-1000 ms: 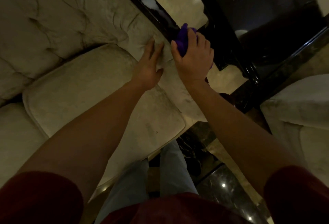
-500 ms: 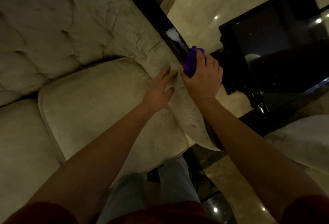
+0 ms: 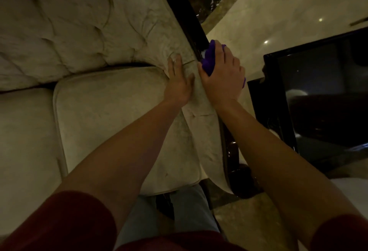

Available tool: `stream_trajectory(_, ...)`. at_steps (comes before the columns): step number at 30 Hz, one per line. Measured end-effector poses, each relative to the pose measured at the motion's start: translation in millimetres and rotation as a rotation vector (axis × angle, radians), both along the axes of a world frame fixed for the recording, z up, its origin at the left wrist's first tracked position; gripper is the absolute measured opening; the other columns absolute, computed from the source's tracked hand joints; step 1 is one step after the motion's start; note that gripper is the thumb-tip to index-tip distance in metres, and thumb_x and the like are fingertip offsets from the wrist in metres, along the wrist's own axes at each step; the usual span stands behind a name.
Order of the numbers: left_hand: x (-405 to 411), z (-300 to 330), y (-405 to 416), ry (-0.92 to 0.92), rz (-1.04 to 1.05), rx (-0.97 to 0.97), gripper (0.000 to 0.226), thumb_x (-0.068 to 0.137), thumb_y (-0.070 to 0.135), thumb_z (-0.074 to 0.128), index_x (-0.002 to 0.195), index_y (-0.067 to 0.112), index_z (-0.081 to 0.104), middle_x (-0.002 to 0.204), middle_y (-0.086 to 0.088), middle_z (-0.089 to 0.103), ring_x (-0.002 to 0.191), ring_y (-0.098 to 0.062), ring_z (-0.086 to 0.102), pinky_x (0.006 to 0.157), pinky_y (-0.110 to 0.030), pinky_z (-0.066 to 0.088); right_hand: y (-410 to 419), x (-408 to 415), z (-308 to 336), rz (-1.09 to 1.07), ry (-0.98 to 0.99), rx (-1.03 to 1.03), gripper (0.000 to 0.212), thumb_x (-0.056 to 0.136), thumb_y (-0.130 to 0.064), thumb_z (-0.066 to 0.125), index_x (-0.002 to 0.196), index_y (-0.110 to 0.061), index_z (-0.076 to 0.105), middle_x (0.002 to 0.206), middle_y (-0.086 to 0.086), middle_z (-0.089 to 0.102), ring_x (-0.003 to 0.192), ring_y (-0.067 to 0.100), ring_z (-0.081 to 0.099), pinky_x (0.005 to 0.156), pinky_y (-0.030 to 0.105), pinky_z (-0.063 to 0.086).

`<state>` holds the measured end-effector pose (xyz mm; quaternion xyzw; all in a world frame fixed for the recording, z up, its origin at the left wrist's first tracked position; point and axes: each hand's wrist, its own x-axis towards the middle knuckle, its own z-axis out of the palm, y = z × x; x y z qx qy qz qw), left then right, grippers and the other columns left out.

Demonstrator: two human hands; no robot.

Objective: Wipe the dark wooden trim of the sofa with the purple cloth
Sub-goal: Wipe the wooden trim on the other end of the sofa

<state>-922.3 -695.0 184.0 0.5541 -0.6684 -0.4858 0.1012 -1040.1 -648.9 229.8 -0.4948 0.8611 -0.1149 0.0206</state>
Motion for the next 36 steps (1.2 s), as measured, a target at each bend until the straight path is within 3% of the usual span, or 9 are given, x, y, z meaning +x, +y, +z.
stream_trajectory(4,1.4,2.6,-10.1,-0.049,-0.030,0.054,0.075,0.105,0.025,0.054,0.162,0.013,0.007,0.170,-0.018,-0.003,0.155,-0.031,0.017,0.118,-0.034,0.027,10.6,4.8,2.9,-0.036,-0.046,0.000,0.074,0.095,-0.055,0.060,0.154,-0.014,0.041,0.150,0.012,0.054,0.126,0.034,0.057,0.100,0.050,0.048)
stream_trajectory(8,10.3,12.9,-24.7,-0.158,0.074,-0.252,0.054,0.098,0.017,0.058,0.147,0.000,0.044,0.149,-0.025,0.045,0.134,-0.037,0.049,0.111,-0.045,0.041,36.5,11.0,1.8,-0.091,-0.056,-0.009,0.075,0.094,-0.053,0.065,0.153,-0.012,0.043,0.148,0.015,0.056,0.128,0.037,0.056,0.103,0.054,0.047)
stream_trajectory(11,14.3,16.7,-54.2,-0.271,0.173,-0.473,0.066,0.095,0.027,0.055,0.154,0.004,0.036,0.162,-0.019,0.034,0.148,-0.033,0.035,0.121,-0.046,0.027,46.6,14.9,0.2,-0.101,-0.033,0.019,0.074,0.094,-0.050,0.068,0.151,-0.010,0.044,0.146,0.018,0.057,0.127,0.040,0.056,0.104,0.056,0.046)
stream_trajectory(16,11.3,6.4,-85.9,-0.381,-0.046,-0.559,0.072,0.097,0.036,0.045,0.161,0.013,0.023,0.171,-0.010,0.014,0.158,-0.034,0.008,0.126,-0.051,0.013,34.3,19.6,2.7,-0.138,0.007,0.066,0.070,0.095,-0.048,0.067,0.148,-0.008,0.047,0.142,0.019,0.059,0.125,0.041,0.058,0.102,0.056,0.046)
stream_trajectory(22,15.5,-8.9,-87.9,-0.368,-0.110,-0.597,0.063,0.108,0.036,0.039,0.161,0.006,0.021,0.169,-0.018,0.015,0.157,-0.040,0.010,0.128,-0.043,0.011,-39.2,12.9,-0.9,-0.054,0.066,0.097,0.071,0.095,-0.054,0.059,0.149,-0.010,0.044,0.142,0.017,0.057,0.123,0.038,0.056,0.099,0.053,0.045)
stream_trajectory(25,36.6,-14.0,-92.5,-0.382,-0.224,-0.621,0.062,0.108,0.038,0.033,0.162,0.012,0.020,0.171,-0.014,0.013,0.157,-0.036,0.009,0.125,-0.049,0.021,-83.6,9.9,-3.7,-0.030,0.082,0.087,0.074,0.096,-0.060,0.054,0.149,-0.010,0.043,0.144,0.017,0.056,0.123,0.037,0.056,0.098,0.051,0.045)
stream_trajectory(28,53.9,-20.3,-98.6,-0.389,-0.307,-0.655,0.062,0.105,0.030,0.041,0.163,0.018,0.019,0.171,-0.009,0.013,0.158,-0.033,0.008,0.124,-0.055,0.020,-112.2,10.3,-6.7,-0.010,0.096,0.046,0.076,0.095,-0.064,0.051,0.148,-0.009,0.044,0.142,0.017,0.057,0.121,0.037,0.056,0.097,0.050,0.045)
stream_trajectory(31,54.5,-25.1,-101.0,-0.371,-0.312,-0.657,0.066,0.104,0.026,0.049,0.163,0.018,0.019,0.171,-0.009,0.012,0.158,-0.032,0.007,0.125,-0.053,0.015,-135.5,8.0,-7.3,0.009,0.093,0.010,0.079,0.093,-0.066,0.050,0.147,-0.010,0.045,0.138,0.016,0.059,0.119,0.035,0.057,0.096,0.048,0.046)
stream_trajectory(36,48.6,-18.7,-98.3,-0.314,-0.268,-0.626,0.067,0.101,0.015,0.049,0.162,0.014,0.021,0.170,-0.010,0.015,0.158,-0.034,0.010,0.123,-0.052,0.022,-195.3,16.8,4.6,0.029,0.098,-0.047,0.082,0.092,-0.067,0.051,0.150,-0.009,0.044,0.140,0.014,0.058,0.123,0.033,0.057,0.095,0.046,0.047)
